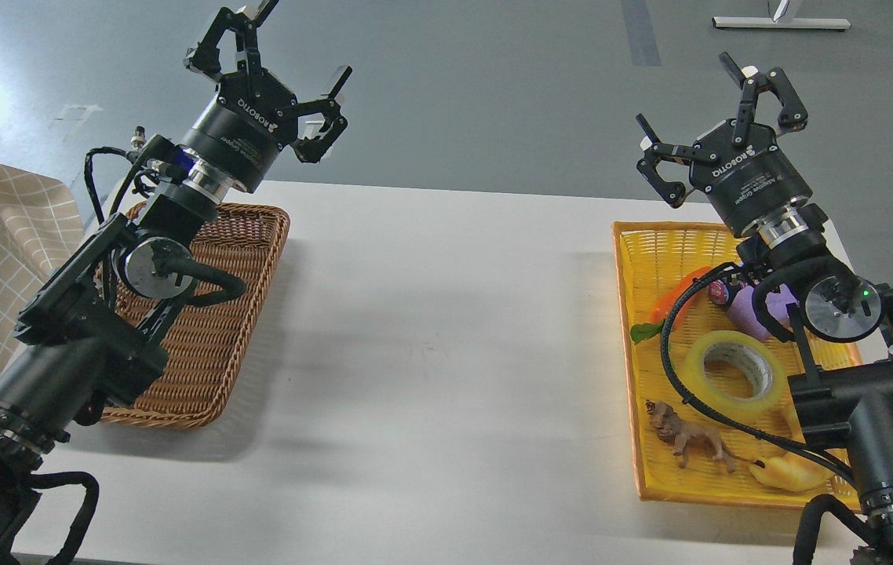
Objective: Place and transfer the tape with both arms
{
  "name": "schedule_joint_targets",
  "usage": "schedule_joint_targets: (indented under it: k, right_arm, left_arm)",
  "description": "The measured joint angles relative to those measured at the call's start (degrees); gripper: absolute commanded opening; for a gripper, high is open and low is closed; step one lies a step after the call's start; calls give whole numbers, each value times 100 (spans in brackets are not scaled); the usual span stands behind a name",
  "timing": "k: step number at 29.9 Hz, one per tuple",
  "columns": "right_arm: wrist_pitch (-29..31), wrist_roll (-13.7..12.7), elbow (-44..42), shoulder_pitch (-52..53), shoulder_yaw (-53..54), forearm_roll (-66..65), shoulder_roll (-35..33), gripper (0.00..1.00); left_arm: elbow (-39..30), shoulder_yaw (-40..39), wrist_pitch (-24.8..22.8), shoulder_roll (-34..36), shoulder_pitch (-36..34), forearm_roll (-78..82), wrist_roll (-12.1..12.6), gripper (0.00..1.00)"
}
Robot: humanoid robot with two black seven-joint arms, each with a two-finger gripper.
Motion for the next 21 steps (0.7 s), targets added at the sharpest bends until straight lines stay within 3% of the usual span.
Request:
schedule_joint_targets:
  k: [21]
  right_arm:
    - [0,0,-3,-44,-12,0,17,100]
  left_arm:
    - [44,69,0,-1,-5,0,33,98]
